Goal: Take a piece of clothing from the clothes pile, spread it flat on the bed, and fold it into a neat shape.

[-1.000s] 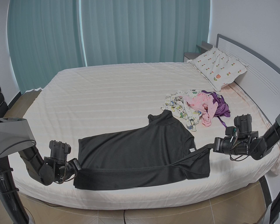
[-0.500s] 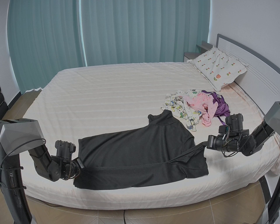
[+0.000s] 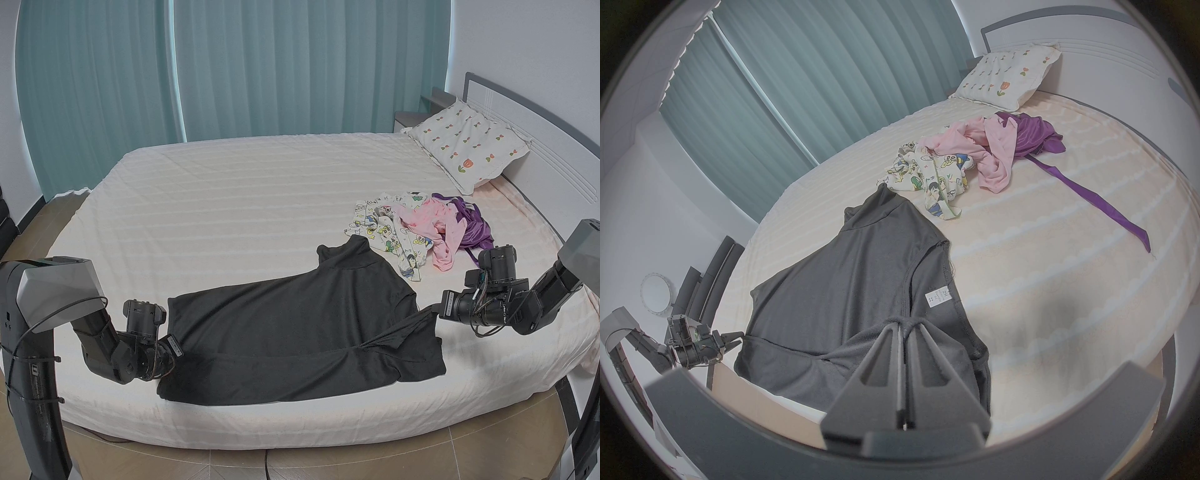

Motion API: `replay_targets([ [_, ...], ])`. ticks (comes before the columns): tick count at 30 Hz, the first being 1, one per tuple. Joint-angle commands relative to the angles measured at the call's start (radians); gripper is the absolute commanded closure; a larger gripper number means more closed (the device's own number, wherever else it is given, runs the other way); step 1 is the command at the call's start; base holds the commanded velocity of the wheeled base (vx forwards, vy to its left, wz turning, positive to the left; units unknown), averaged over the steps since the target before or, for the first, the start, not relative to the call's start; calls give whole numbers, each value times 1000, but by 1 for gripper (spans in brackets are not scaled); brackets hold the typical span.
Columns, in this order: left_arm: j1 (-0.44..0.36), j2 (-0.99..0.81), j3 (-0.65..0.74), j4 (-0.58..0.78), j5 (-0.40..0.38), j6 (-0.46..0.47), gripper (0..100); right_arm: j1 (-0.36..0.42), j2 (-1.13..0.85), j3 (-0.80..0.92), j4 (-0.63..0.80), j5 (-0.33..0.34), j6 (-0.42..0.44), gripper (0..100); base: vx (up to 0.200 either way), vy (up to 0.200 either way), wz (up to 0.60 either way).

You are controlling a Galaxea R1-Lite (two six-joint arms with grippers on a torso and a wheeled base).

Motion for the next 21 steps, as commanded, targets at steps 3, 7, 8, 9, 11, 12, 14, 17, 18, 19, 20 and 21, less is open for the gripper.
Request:
replay_targets([
  [3,6,-2,10,0,2,-21,0,2,-7,5,-2,1,7,100,0,0,0],
  [7,40,-40,45,0,0,-27,0,2,-39,23,3,-1,5,100,0,0,0],
  [8,51,-54,56,0,-3,-28,0,2,-54,31,8,1,5,100,0,0,0],
  [9,62,-66,65,-2,-6,-28,0,2,-64,40,11,2,5,100,0,0,0],
  [11,85,-98,94,-3,-15,-28,0,3,-91,68,11,7,5,100,0,0,0],
  [12,91,-111,109,-9,-18,-30,0,3,-107,83,12,8,5,100,0,0,0],
  [14,100,-129,149,-35,-32,-28,0,19,-134,119,12,13,5,100,0,0,0],
  [17,102,-140,215,-98,-49,-28,0,30,-150,168,14,13,5,100,0,0,0],
  [18,102,-140,231,-117,-50,-30,0,37,-150,180,12,13,5,100,0,0,0],
  [19,102,-135,249,-140,-50,-33,0,45,-148,194,12,13,5,100,0,0,0],
  [20,102,-132,261,-163,-50,-38,0,49,-145,207,12,13,5,100,0,0,0],
  [21,102,-131,269,-178,-52,-45,0,53,-145,220,12,13,5,100,0,0,0],
])
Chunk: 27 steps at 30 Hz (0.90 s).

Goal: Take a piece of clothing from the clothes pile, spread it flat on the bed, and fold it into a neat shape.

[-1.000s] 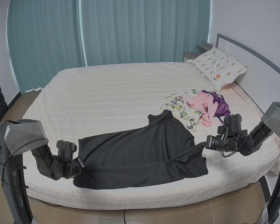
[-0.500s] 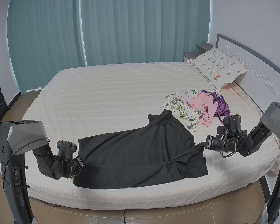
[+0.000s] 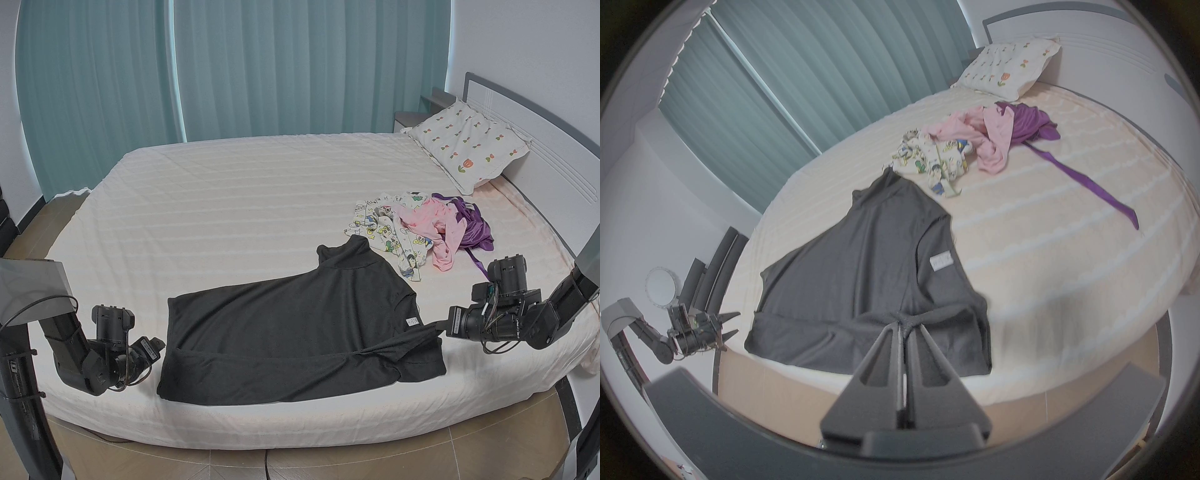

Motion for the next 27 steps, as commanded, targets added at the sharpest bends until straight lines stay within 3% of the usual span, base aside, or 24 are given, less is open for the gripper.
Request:
replay_targets([
  [1,5,-17,70,-54,-9,-17,0,27,-30,75,0,1,0,100,0,0,0],
  [8,5,-19,90,-69,-10,-23,0,41,-65,146,20,-5,-3,100,0,0,0],
  [15,5,-22,101,-69,-35,-24,0,41,-10,126,164,-9,-29,100,0,0,0],
  [16,5,-25,102,-69,-35,-24,0,41,2,120,158,-11,-26,0,0,0,0],
  [27,5,-37,116,-69,-64,-26,0,16,33,69,140,3,7,0,0,0,0],
])
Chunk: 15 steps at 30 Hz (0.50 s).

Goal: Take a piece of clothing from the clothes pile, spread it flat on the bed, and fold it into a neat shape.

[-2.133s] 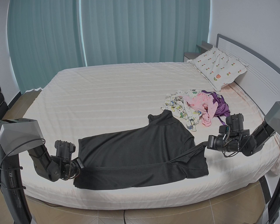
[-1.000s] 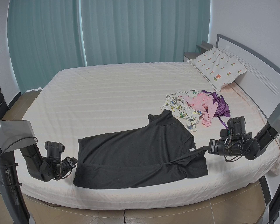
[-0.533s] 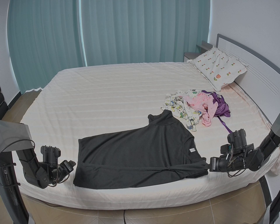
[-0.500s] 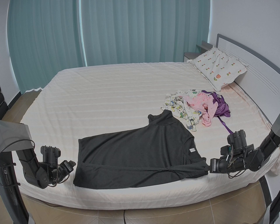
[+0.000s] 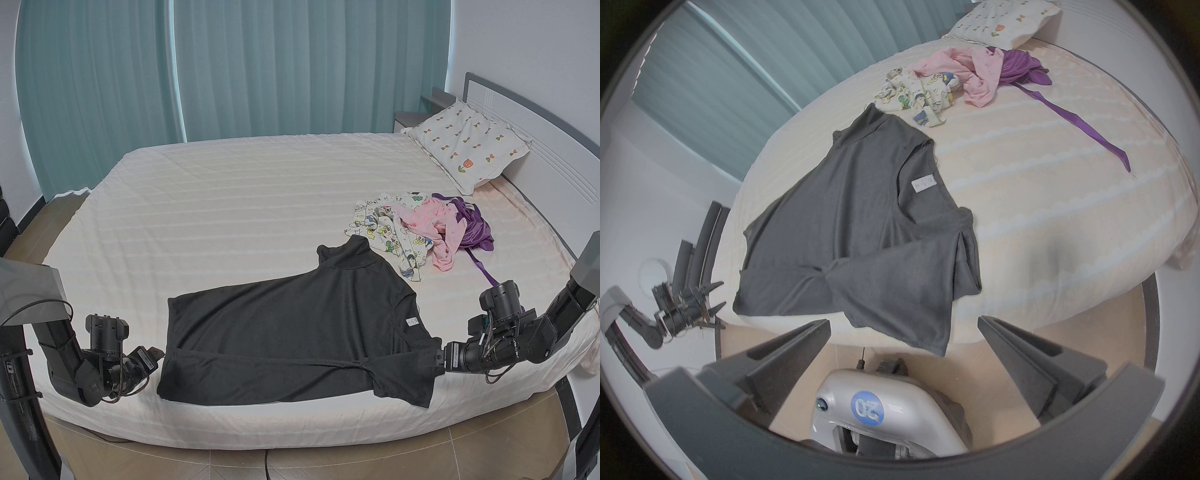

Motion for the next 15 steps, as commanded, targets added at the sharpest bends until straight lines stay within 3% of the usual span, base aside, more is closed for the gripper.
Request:
replay_targets([
  [1,0,-10,4,0,-8,-1,0,-14,27,-23,-4,6,14,0,0,0,0],
  [7,19,-56,5,2,-82,-70,0,-15,206,-73,-196,13,191,0,0,0,0],
  [10,25,-59,11,2,-112,-78,0,-25,261,-84,-285,48,211,0,0,0,0],
  [15,29,-50,11,2,-112,-78,0,-35,304,-109,-302,53,200,0,0,0,0],
])
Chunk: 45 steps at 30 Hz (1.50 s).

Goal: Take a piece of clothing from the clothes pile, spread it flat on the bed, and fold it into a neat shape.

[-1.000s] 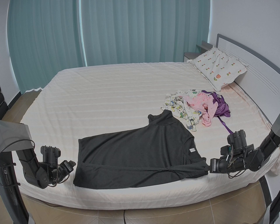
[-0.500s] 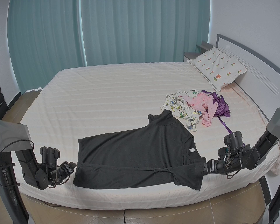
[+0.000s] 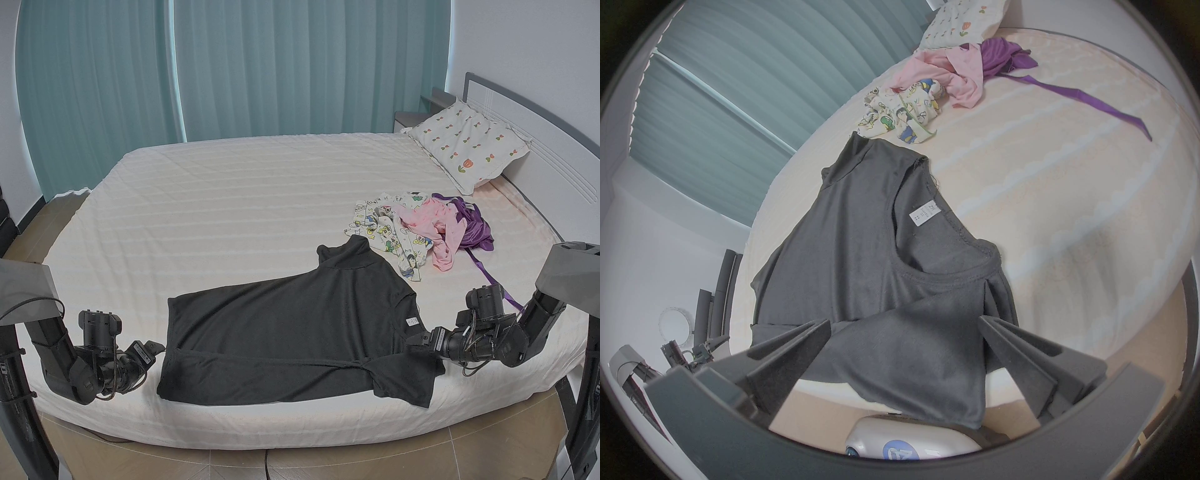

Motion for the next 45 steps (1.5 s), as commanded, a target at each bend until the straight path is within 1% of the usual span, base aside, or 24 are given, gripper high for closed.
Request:
replay_targets([
  [1,8,-8,2,0,-6,-4,0,-11,90,-34,-7,8,4,0,0,0,0],
  [12,8,-7,1,0,-8,-4,0,-18,104,-67,-15,12,5,0,0,0,0],
  [13,8,-7,1,0,-8,-4,0,-18,114,-74,-15,11,7,100,0,0,0],
  [19,8,-8,-1,0,-8,-4,0,-23,127,-93,-16,6,8,100,0,0,0],
  [28,8,-5,1,0,-8,-4,0,-57,76,-116,-16,12,14,100,0,0,0],
  [34,8,22,-1,0,-6,-4,0,-70,79,-149,-18,14,17,100,0,0,0],
  [40,8,32,-4,0,-6,-4,0,-72,101,-186,-18,15,47,100,0,0,0],
  [44,8,39,-4,0,-6,-4,0,-72,104,-195,-20,38,56,100,0,0,0],
  [45,8,45,-5,-1,-8,-4,0,-72,104,-197,-18,60,57,100,0,0,0],
])
